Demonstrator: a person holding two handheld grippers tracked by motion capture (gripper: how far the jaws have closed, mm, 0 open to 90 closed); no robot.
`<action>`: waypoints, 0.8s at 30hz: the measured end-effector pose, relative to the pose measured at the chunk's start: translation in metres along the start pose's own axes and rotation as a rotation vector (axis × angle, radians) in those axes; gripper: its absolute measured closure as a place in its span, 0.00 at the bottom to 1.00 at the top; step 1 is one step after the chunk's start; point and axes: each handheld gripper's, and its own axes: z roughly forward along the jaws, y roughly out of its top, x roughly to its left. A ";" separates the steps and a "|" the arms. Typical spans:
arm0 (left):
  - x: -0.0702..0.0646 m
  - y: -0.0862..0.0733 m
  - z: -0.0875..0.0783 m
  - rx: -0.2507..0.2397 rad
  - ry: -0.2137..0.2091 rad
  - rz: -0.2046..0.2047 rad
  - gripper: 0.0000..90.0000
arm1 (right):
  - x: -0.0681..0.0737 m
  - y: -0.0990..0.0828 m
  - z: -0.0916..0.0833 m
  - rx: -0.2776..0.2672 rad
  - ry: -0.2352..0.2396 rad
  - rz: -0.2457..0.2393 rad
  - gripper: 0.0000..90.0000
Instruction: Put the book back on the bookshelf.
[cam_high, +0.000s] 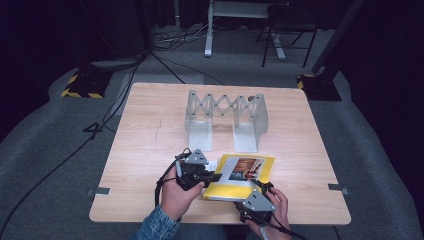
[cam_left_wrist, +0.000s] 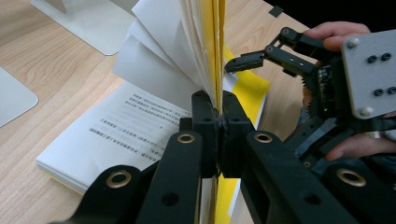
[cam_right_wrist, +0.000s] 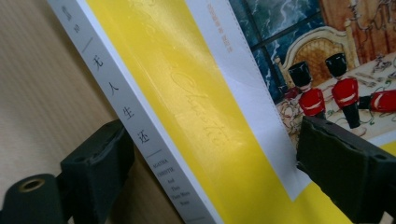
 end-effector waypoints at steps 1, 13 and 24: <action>0.001 0.000 0.001 0.001 0.000 0.001 0.97 | 0.000 0.000 0.000 0.000 0.000 0.000 0.12; 0.005 -0.005 0.004 -0.010 -0.048 -0.057 0.97 | 0.006 0.005 0.016 -0.033 -0.138 -0.101 0.11; 0.009 -0.009 0.008 -0.001 0.089 -0.023 0.91 | 0.004 0.009 0.023 -0.015 -0.113 -0.177 0.48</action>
